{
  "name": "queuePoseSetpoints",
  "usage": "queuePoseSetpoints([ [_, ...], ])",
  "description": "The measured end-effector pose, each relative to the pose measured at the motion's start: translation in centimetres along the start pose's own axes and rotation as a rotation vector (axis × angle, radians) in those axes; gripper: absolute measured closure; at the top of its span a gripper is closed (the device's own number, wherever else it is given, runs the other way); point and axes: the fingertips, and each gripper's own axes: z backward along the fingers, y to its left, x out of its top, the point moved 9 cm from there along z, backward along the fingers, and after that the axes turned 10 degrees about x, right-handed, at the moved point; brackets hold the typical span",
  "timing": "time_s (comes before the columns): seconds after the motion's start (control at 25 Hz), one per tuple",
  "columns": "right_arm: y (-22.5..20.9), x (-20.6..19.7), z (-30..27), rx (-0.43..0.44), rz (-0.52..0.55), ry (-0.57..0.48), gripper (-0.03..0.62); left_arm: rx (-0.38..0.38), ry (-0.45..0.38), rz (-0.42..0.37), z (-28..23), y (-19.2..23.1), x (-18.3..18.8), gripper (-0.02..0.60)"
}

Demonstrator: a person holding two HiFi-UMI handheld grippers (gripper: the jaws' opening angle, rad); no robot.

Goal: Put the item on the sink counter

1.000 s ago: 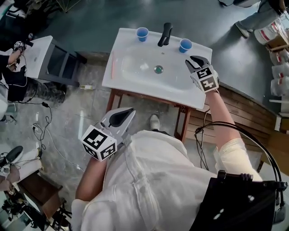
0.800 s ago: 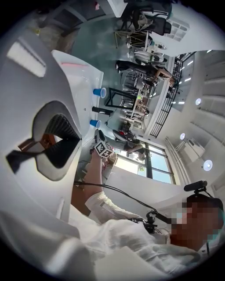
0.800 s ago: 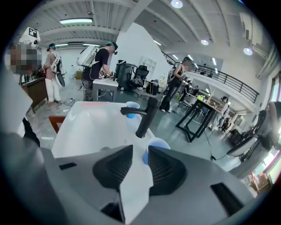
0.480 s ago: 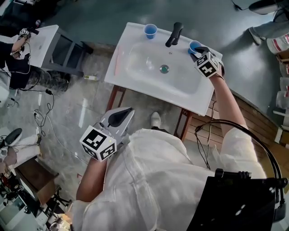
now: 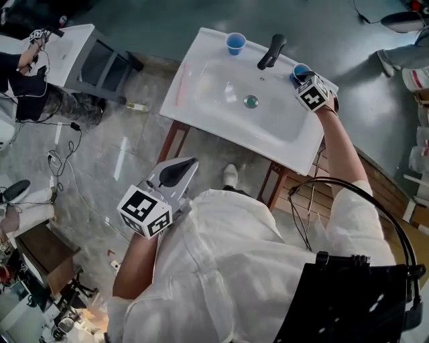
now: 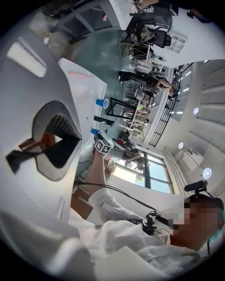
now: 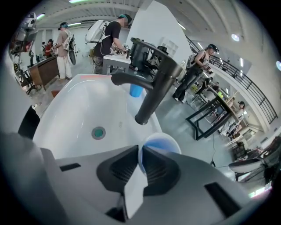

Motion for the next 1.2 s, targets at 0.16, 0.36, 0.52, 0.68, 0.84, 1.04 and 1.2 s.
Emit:
queuePoseSetpoints([
  [0.16,0.1,0.1,0.2,-0.007,-0.021,-0.009,0.571,-0.004,-0.002,0.007,0.6,0.4,-0.2,0.577],
  [0.36,1.3,0.5,1.5,-0.004,-0.05,-0.01,0.572,-0.023,-0.011,0.005,1.7,0.8,-0.4,0.577],
  [0.52,3.1,0.8,2.5,0.002,-0.066,0.001,0.574,-0.048,-0.012,-0.005,2.9,1.2,-1.1,0.577],
  [0.68,6.1,1.6,3.7,0.006,-0.093,-0.014,0.574,-0.076,-0.02,-0.017,4.6,1.8,-1.8,0.577],
  [0.84,9.3,2.7,4.8,0.016,-0.084,-0.009,0.574,-0.106,-0.027,-0.025,6.2,2.5,-2.7,0.577],
  [1.04,14.5,3.9,6.2,0.02,-0.118,-0.026,0.575,-0.139,-0.033,-0.035,8.9,3.4,-4.4,0.577],
  [1.2,18.7,5.2,7.6,0.025,-0.117,-0.023,0.576,-0.164,-0.036,-0.037,11.4,3.7,-5.7,0.577],
])
